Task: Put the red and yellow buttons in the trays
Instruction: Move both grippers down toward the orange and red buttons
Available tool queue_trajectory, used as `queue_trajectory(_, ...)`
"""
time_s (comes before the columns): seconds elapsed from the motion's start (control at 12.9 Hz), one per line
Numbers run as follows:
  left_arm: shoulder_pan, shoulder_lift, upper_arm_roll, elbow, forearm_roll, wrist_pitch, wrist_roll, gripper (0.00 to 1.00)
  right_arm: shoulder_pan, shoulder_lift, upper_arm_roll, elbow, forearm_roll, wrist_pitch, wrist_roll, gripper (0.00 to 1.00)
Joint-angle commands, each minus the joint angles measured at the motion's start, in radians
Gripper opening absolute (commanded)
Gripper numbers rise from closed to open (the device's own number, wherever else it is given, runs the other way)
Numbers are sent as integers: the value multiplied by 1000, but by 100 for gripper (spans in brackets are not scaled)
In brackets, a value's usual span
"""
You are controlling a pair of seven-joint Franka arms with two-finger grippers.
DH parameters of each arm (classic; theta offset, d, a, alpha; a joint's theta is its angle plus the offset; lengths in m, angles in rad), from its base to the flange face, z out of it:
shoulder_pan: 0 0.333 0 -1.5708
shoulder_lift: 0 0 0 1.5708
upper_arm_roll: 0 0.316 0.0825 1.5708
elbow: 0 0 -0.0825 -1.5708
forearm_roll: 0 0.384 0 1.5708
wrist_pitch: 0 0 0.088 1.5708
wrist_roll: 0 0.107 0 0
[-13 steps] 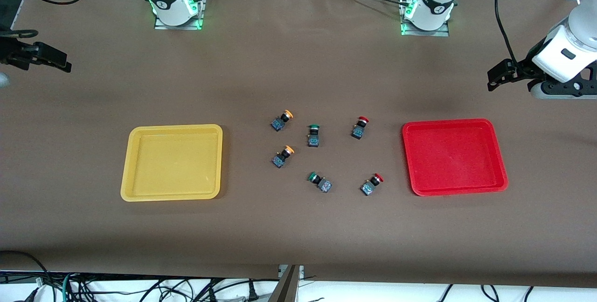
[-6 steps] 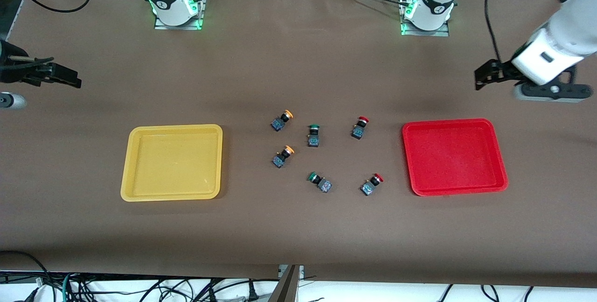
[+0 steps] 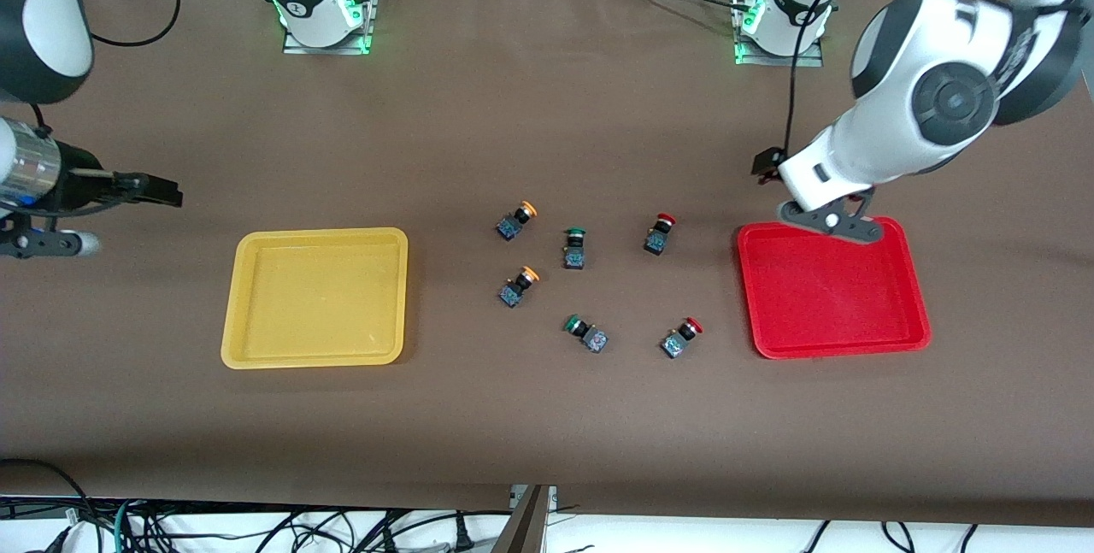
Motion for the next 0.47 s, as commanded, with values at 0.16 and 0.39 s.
queue_trajectory(0.16,-118,240,-1,46,-10,265,12,100,140,108,3,-5,67,135,306,100)
queue_trajectory(0.39,-145,342,-1,40,-8,405,13,100,220,170,3,-12,67,221,444,100)
